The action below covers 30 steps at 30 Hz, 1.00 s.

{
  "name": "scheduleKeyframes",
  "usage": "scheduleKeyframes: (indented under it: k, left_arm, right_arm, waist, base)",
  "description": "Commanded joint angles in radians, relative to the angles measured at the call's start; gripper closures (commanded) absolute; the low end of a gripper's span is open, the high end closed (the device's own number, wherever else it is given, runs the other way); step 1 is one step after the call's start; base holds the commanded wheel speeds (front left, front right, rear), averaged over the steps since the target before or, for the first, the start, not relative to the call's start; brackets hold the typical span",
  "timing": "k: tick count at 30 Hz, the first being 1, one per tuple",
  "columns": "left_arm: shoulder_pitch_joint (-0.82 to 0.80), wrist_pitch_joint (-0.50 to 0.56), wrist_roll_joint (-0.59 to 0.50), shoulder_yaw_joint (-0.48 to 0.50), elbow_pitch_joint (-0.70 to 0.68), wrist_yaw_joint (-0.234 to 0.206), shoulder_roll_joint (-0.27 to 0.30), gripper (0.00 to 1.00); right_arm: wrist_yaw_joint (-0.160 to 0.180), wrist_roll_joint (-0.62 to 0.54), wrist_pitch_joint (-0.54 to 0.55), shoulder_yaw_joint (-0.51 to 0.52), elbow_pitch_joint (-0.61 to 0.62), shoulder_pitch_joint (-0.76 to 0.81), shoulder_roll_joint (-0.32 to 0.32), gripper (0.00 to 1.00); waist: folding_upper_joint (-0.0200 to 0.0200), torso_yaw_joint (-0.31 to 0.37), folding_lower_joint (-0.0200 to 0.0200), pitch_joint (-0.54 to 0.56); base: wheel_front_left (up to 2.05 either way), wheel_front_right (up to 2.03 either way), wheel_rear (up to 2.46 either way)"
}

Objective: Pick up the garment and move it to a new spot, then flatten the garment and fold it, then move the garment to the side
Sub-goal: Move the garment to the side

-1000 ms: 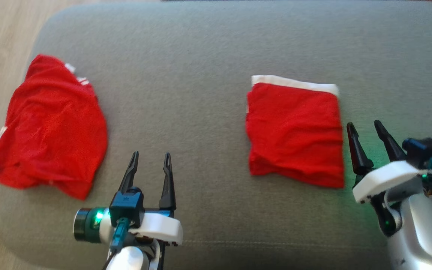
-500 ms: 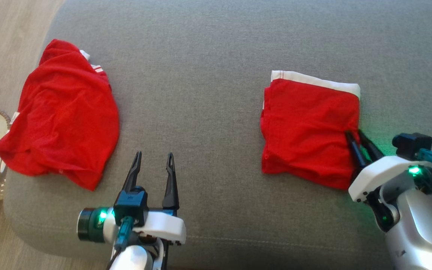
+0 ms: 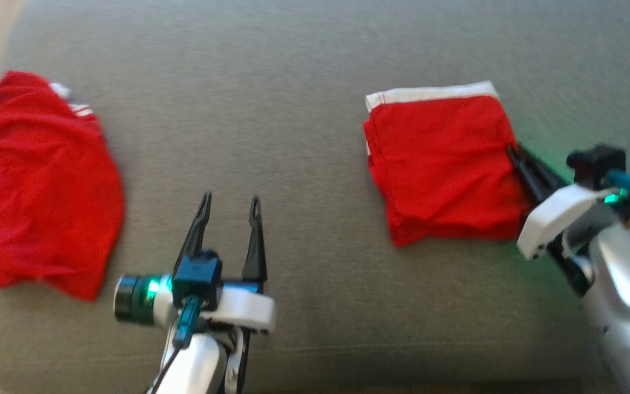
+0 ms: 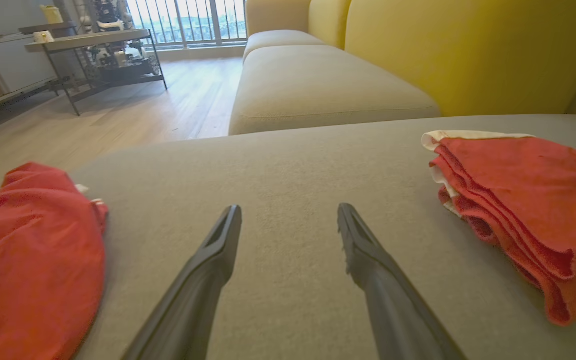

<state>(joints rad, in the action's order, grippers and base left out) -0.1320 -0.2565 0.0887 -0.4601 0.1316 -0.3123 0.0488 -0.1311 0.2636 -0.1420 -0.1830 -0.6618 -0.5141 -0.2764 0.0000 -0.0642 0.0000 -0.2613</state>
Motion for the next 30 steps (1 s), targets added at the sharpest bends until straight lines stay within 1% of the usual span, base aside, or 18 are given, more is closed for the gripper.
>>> scheduleKeyframes:
  k: [1,4,5,7,9,14,16,20,24,30]
  left_arm:
    - [-0.057,-0.005,-0.016,0.024,-0.037,0.004,0.001,0.00]
    - [-0.099,-0.005,-0.045,0.017,-0.030,0.020,0.004,0.00]
    - [-0.099,-0.005,-0.045,0.017,-0.030,0.020,0.004,0.00]
    - [-0.133,-0.005,-0.066,0.007,-0.019,0.034,0.010,0.00]
    - [-0.173,-0.005,-0.089,-0.007,-0.006,0.047,0.018,0.00]
    - [-0.275,-0.005,-0.132,-0.041,0.021,0.084,0.048,0.00]
    - [-0.311,-0.005,-0.141,-0.043,0.027,0.092,0.062,0.00]
    - [-0.361,-0.005,-0.143,-0.033,0.024,0.096,0.084,0.00]
    - [-0.393,-0.005,-0.147,-0.033,0.022,0.098,0.099,0.00]
    - [-0.422,-0.005,-0.151,-0.042,0.015,0.098,0.106,0.00]
  right_arm:
    - [0.000,-0.003,-0.013,-0.040,0.033,-0.045,-0.036,1.00]
    - [0.000,0.009,-0.021,-0.102,0.029,-0.103,-0.090,1.00]
    - [0.000,0.009,-0.021,-0.102,0.029,-0.103,-0.090,1.00]
    - [0.000,0.027,-0.030,-0.129,0.015,-0.144,-0.126,1.00]
    - [0.000,0.040,-0.044,-0.157,-0.005,-0.186,-0.162,1.00]
    - [0.000,0.074,-0.083,-0.231,-0.066,-0.294,-0.225,1.00]
    - [0.000,0.087,-0.095,-0.252,-0.095,-0.334,-0.247,1.00]
    - [0.000,0.134,-0.112,-0.255,-0.152,-0.405,-0.277,1.00]
    - [0.000,0.161,-0.119,-0.227,-0.199,-0.453,-0.302,1.00]
    - [0.000,0.142,-0.119,-0.161,-0.184,-0.450,-0.330,1.00]
  waist:
    - [0.0000,0.063,0.0000,-0.049]
    - [0.0000,0.129,0.0000,-0.091]
    - [0.0000,0.129,0.0000,-0.091]
    - [0.0000,0.170,0.0000,-0.120]
    - [0.0000,0.206,0.0000,-0.151]
    - [0.0000,0.293,0.0000,-0.228]
    - [0.0000,0.319,0.0000,-0.256]
    - [0.0000,0.359,0.0000,-0.299]
    - [0.0000,0.380,0.0000,-0.330]
    - [0.0000,0.394,0.0000,-0.357]
  base:
    - [0.00,0.00,0.00]
    - [0.00,0.00,0.00]
    - [0.00,0.00,0.00]
    - [0.00,0.00,0.00]
    - [0.00,0.00,0.00]
    - [0.00,0.00,0.00]
    - [0.00,0.00,0.00]
    - [0.00,0.00,0.00]
    - [0.00,0.00,0.00]
    - [0.00,0.00,0.00]
